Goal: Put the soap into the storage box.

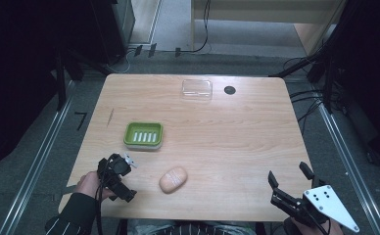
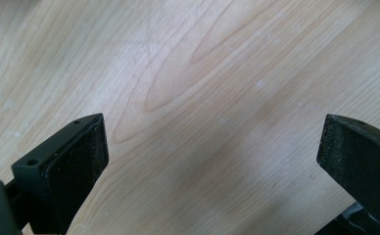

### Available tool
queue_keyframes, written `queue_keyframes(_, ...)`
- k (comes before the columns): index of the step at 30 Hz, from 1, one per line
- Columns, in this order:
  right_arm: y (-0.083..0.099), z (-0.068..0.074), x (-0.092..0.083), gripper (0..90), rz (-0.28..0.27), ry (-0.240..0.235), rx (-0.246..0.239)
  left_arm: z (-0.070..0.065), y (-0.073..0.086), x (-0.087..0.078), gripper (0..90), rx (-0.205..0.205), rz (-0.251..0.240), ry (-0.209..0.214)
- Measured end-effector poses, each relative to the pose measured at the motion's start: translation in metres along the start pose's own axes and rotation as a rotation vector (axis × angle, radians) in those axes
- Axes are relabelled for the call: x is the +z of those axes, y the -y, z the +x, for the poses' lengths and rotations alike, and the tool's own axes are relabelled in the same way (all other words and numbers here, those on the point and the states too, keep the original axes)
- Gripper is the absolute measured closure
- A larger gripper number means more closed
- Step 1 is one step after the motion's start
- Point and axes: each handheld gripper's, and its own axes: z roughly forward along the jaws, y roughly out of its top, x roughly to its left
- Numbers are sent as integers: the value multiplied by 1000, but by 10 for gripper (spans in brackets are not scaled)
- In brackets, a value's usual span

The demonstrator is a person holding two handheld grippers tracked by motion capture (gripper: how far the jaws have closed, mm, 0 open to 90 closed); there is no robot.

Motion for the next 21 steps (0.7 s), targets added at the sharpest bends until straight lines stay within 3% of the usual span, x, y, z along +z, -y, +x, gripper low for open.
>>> queue_keyframes(17,0,0,0,133,3,-1,1,-14,-21,-2,0,39,-43,31)
queue_keyframes(21,0,0,0,132,3,0,2,-21,-31,2,0,72,-45,41)
